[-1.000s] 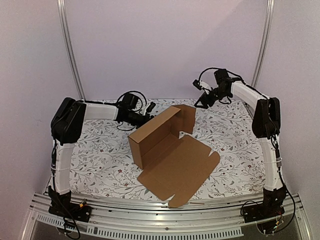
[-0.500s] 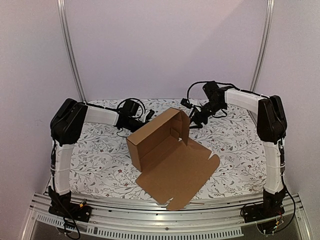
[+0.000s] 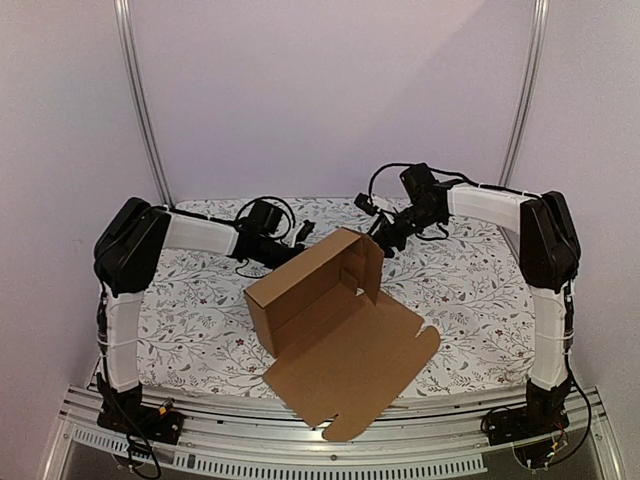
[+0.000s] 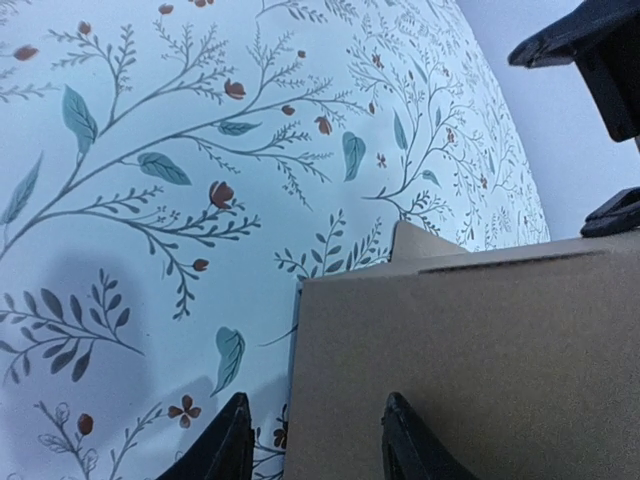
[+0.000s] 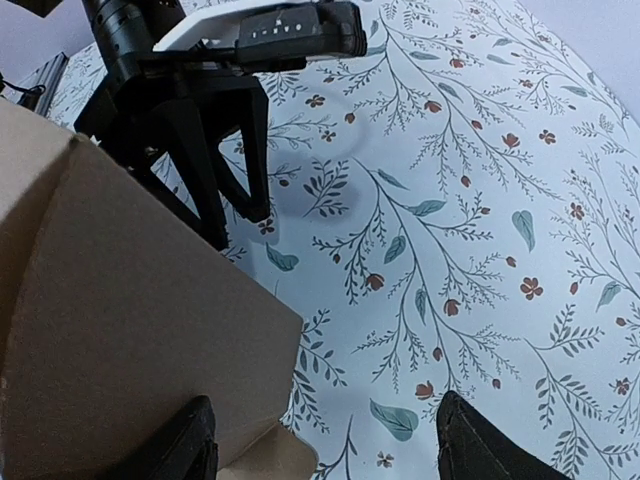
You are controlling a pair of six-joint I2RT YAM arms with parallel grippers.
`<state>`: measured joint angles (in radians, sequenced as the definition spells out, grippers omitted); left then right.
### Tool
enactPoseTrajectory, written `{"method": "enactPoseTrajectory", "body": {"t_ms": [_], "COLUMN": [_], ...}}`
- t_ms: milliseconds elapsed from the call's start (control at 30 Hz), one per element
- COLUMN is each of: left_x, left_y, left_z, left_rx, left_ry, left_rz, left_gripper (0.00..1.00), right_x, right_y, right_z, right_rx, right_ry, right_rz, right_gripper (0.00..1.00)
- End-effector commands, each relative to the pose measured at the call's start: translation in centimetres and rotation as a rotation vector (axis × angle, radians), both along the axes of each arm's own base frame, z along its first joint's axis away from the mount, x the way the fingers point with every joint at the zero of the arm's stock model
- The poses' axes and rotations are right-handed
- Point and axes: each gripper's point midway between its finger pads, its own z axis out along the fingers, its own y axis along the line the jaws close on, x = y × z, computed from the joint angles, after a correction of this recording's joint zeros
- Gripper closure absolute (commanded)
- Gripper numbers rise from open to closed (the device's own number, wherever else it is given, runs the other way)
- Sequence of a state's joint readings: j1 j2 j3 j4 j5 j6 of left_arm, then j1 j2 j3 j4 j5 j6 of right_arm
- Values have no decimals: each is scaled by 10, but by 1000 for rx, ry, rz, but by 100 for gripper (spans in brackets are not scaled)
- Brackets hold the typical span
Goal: Fold the paper box
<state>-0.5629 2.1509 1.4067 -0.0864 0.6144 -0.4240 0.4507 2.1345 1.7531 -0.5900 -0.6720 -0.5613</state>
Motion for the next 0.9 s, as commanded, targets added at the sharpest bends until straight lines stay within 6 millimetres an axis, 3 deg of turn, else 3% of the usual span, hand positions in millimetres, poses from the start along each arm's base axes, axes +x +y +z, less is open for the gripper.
{"method": "enactPoseTrajectory", "body": {"t_ms": [0,133,233,333,400,600,867], "left_x": [-3,4,9,-4,-23,-76,-101], "left_y": [-3,15,39,54,58,60,52], "left_z": [19,40,82,125,142,151,125], "left_rx": [7,97,137,119,88,-13,35], "left_ry": [-47,-115,-197,-273,-280,-189,-143], "left_rz": [-4,13,69,82,54,-30,-98], "left_gripper": [56,55,53,48,45,41,43], "right_x": [-15,-20,-26,-33,-37,-50,-71], "right_y": [-12,-34,-41,-38,-35,-27,-19], "right_z": [-10,-1,8,14,14,11,12], "right_rx": [-36,-51,-53,-28,-15,-15,-29], "right_ry": [19,14,-5,3,22,37,47], "right_rz": [-17,-34,-21,-2,6,43,100], "right_gripper": [26,26,26,25,25,25,23]}}
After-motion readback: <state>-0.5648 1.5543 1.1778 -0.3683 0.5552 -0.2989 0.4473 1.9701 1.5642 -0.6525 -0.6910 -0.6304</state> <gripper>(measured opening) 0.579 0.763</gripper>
